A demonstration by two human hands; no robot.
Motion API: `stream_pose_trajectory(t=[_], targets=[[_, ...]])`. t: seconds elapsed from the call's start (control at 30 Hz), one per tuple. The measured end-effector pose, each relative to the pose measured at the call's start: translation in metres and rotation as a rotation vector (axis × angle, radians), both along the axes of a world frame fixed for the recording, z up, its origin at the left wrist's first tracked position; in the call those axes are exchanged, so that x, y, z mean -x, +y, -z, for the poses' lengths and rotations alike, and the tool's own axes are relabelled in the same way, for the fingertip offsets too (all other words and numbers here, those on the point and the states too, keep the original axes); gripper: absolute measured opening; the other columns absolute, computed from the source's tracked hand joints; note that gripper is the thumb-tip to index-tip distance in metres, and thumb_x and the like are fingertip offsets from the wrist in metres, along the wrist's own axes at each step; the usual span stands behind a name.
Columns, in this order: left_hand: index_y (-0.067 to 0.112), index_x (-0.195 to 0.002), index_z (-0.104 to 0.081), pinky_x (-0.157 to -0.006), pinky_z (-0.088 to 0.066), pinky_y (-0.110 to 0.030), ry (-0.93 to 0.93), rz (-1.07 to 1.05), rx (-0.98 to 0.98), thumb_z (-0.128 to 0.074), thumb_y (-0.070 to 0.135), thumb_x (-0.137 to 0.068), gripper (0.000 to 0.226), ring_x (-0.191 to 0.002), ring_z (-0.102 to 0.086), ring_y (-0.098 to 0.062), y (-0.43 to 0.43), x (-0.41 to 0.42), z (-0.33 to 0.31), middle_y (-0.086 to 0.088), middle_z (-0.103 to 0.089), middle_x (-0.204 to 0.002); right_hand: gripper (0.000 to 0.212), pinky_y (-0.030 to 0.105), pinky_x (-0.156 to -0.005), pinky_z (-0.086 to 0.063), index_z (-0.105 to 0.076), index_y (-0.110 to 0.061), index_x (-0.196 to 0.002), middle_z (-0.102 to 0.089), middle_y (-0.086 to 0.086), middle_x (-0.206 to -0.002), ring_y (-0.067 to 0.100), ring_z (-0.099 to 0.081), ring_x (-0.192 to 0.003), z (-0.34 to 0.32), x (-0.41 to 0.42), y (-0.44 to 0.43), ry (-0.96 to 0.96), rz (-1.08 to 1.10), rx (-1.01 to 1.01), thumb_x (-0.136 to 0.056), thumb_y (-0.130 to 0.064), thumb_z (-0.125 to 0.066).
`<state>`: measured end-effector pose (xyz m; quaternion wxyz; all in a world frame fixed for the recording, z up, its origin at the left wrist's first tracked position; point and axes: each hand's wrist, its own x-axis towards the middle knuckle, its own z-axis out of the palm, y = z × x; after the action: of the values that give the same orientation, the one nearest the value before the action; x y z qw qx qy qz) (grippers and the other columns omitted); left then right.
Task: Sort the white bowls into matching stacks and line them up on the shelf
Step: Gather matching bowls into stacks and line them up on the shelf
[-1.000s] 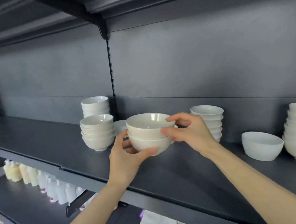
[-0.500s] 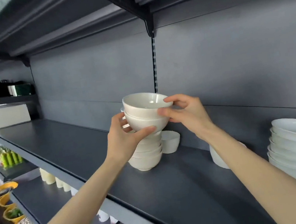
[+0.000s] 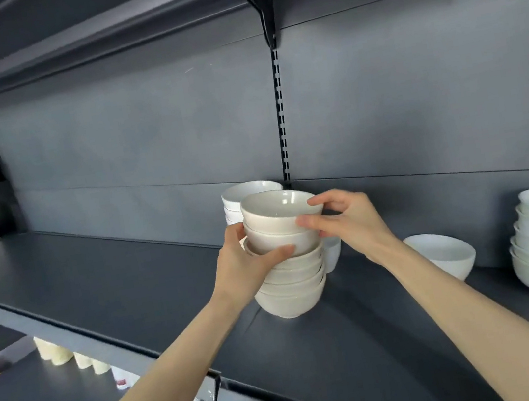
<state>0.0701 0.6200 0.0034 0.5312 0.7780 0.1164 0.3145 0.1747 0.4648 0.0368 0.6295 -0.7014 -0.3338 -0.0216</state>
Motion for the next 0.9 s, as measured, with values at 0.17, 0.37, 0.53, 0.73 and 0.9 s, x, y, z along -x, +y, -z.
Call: stream_pose_trajectory(t=[0.17,0.37,0.53,0.73,0.9], targets=[[0.021,-0.126,-0.044,-0.084,-0.047,-0.022,-0.040,0.082,0.038,-0.087,0.029,-0.064,0.076,-0.105,-0.055,-0.002,0.009,-0.005,0.007,0.011,-0.056,-0.117,0.036,0.028,-0.084,-0.051,-0.070,-0.026,-0.090,-0.070,-0.005,-0.091,0.010,-0.066,-0.089,0.003,0.005,0.006,0.008,0.052,0.003,-0.060,-0.031,-0.088],[0.026,-0.117,-0.047,-0.074,-0.047,-0.009,-0.067,0.178,0.066,-0.085,0.031,-0.068,0.063,-0.093,-0.055,0.018,0.019,-0.002,0.020,0.022,-0.057,-0.109,0.036,0.024,-0.079,-0.051,-0.070,-0.024,-0.089,-0.070,-0.006,-0.090,0.012,-0.068,-0.090,0.011,0.012,0.006,-0.004,0.090,0.030,-0.059,-0.031,-0.088],[0.021,-0.129,-0.042,-0.093,-0.048,-0.026,-0.058,0.166,0.058,-0.083,0.054,-0.042,0.102,-0.113,-0.054,-0.003,0.020,-0.004,0.030,0.015,-0.056,-0.121,0.042,0.030,-0.084,-0.054,-0.070,-0.025,-0.085,-0.072,-0.003,-0.089,0.018,-0.069,-0.092,0.012,0.013,0.007,-0.025,0.099,0.039,-0.050,-0.040,-0.086],[0.024,-0.128,-0.047,-0.091,-0.048,-0.024,-0.086,0.143,0.059,-0.085,0.048,-0.048,0.091,-0.112,-0.055,-0.002,0.020,-0.004,0.032,0.020,-0.058,-0.118,0.042,0.033,-0.079,-0.055,-0.069,-0.026,-0.081,-0.072,-0.002,-0.082,0.018,-0.068,-0.080,0.012,0.009,0.007,-0.034,0.067,0.025,-0.047,-0.043,-0.087],[0.030,-0.129,-0.046,-0.096,-0.050,-0.030,-0.100,0.153,0.065,-0.081,0.056,-0.048,0.093,-0.112,-0.057,-0.001,0.017,0.000,0.033,0.022,-0.059,-0.118,0.046,0.036,-0.087,-0.056,-0.069,-0.027,-0.085,-0.073,-0.001,-0.094,0.018,-0.070,-0.092,0.012,0.007,0.007,-0.038,0.076,0.037,-0.047,-0.046,-0.086]])
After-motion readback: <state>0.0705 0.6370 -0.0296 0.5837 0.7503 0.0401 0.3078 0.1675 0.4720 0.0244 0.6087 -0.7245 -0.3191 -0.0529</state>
